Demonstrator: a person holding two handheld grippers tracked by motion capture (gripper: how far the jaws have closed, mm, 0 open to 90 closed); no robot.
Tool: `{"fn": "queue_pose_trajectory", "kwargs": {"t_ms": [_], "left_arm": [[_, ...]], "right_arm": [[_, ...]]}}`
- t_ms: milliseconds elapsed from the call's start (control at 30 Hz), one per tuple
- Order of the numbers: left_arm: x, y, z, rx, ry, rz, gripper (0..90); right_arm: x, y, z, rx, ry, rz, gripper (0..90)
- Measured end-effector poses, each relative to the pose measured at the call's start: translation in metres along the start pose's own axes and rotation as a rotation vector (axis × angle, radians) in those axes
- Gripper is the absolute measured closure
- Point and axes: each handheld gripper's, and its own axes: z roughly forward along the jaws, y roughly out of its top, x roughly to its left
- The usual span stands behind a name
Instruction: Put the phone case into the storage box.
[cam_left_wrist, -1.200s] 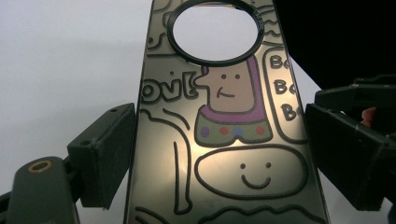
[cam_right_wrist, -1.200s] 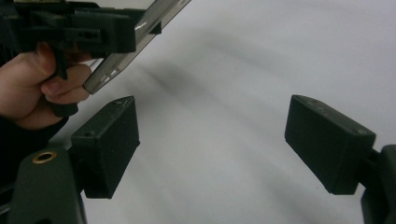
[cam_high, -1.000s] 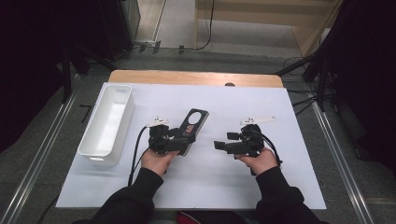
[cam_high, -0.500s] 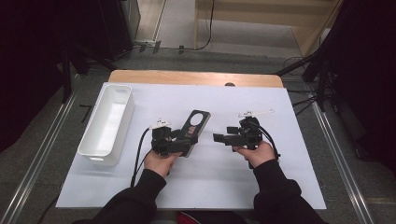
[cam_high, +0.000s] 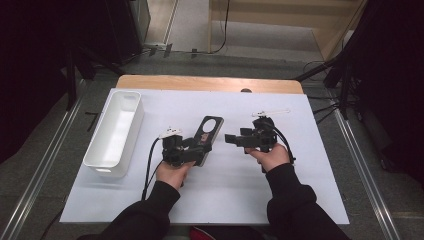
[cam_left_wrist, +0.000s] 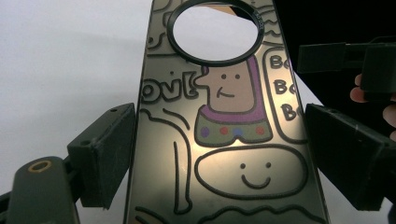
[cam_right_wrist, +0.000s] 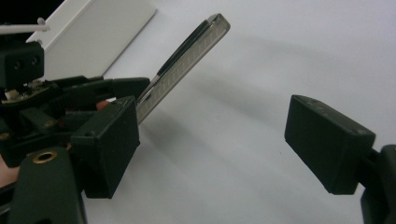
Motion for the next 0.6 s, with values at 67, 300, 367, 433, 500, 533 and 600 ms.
{"fn": "queue_pose_trajectory", "kwargs": {"t_ms": [67, 300, 367, 433, 500, 533, 600], "left_arm": [[0.000, 0.000, 0.000, -0.003, -0.001, -0.005, 11.7], [0.001, -0.001, -0.001, -0.014, 0.006, -0.019, 11.6], [0.000, -0.001, 0.000, -0.026, 0.008, -0.025, 11.6], [0.000, -0.001, 0.000, -0.030, 0.009, -0.026, 11.6], [0.001, -0.001, 0.000, -0.035, 0.012, -0.030, 11.6], [0.001, -0.001, 0.000, -0.035, 0.015, -0.032, 11.6], [0.001, 0.000, 0.000, -0.039, 0.016, -0.035, 11.6]], "right_arm": [[0.000, 0.002, 0.002, 0.000, 0.002, 0.010, 16.7], [0.002, 0.012, 0.010, 0.013, -0.019, 0.009, 16.8], [0.002, 0.015, 0.012, 0.014, -0.021, 0.016, 16.8], [0.003, 0.018, 0.013, 0.014, -0.016, 0.027, 16.8], [0.004, 0.021, 0.014, 0.018, -0.015, 0.033, 16.8], [0.004, 0.023, 0.015, 0.020, -0.013, 0.034, 16.8], [0.006, 0.026, 0.016, 0.018, -0.014, 0.039, 16.8]]}}
